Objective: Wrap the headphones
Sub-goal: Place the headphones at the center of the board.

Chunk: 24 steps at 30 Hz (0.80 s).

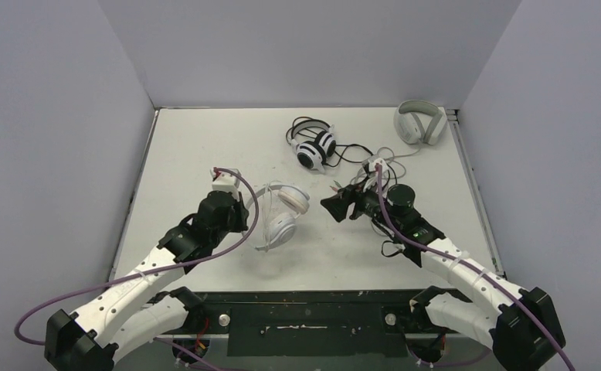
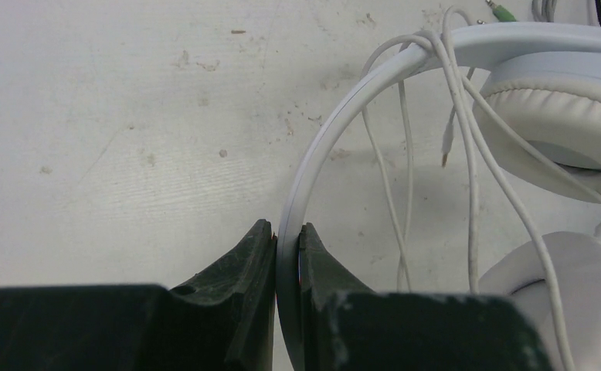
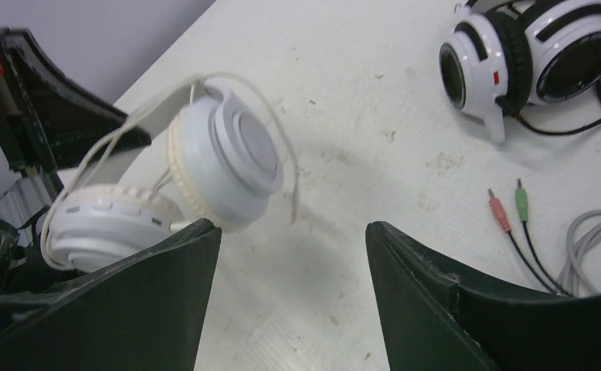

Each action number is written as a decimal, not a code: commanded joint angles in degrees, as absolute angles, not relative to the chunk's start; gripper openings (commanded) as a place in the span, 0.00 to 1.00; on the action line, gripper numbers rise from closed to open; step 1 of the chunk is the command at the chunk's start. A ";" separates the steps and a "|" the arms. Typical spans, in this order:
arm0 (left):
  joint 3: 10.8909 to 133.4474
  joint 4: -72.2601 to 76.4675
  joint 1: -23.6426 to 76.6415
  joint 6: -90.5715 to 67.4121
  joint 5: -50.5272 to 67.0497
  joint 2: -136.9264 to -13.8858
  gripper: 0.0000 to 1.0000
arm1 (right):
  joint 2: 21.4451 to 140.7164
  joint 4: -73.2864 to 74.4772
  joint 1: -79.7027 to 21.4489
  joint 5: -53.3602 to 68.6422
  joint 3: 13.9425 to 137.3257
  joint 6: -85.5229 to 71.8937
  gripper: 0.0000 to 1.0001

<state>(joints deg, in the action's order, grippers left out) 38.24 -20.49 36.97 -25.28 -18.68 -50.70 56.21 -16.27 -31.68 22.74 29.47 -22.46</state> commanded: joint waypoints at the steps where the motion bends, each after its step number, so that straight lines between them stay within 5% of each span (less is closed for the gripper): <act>1: 38.38 -20.42 36.83 -27.31 -14.59 -48.37 0.00 | 59.12 -16.68 -29.62 22.38 36.94 -20.71 0.70; 6: 36.57 -19.29 36.91 -26.56 -9.01 -47.84 0.00 | 67.73 -13.71 -26.02 27.70 45.18 -21.44 0.70; 11: 36.84 -18.88 37.02 -26.49 -4.06 -47.91 0.00 | 77.82 -12.21 -24.79 31.67 51.60 -23.74 0.57; 24: 44.34 -25.52 37.02 -21.58 0.00 -48.48 0.00 | 90.86 -42.73 -23.62 39.96 43.47 -30.70 0.58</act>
